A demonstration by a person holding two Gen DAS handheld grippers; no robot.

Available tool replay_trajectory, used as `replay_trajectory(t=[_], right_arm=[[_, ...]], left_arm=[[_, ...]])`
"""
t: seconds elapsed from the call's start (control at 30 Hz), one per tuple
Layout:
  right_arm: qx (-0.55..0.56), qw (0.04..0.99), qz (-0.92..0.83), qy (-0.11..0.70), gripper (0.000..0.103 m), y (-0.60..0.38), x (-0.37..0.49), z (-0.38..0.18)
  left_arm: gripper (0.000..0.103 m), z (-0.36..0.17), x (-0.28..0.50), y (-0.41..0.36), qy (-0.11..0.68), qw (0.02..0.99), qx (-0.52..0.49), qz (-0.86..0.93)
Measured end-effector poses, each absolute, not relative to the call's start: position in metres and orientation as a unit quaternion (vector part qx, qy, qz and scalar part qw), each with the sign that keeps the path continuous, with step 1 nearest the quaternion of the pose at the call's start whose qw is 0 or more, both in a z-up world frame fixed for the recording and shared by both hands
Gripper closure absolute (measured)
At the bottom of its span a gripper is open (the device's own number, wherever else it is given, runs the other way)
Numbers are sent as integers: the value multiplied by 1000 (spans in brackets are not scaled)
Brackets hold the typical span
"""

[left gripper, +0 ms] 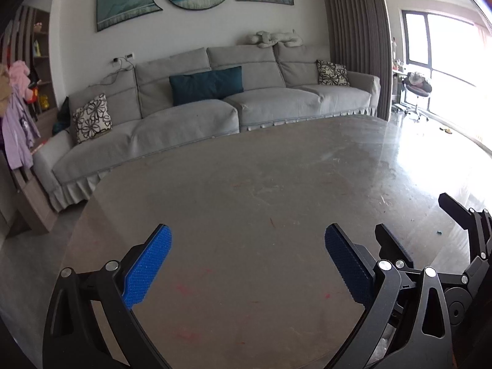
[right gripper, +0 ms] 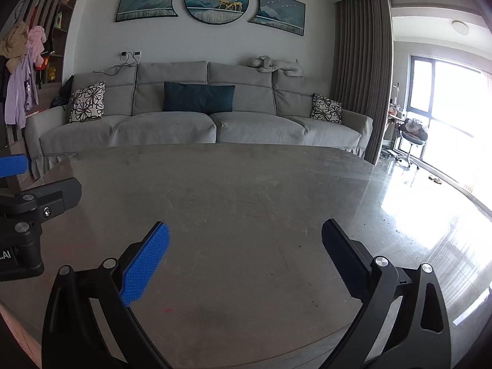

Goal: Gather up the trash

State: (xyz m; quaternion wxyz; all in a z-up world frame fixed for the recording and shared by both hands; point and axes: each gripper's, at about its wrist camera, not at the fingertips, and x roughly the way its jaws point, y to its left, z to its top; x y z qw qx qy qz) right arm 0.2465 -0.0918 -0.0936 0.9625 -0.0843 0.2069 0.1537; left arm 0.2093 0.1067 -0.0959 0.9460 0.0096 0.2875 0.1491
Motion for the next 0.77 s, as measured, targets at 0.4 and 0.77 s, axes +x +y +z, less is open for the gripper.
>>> replay_trajectory(t=[0.4,0.77], right_arm=[[-72,965,151,204,5,-93,245,-96],[-74,965,146,206,5,-96,244,-96]], left_arm=[[4,-98,208,102,279,950,22,136],[4,-100,207,93,283,953,17,108]])
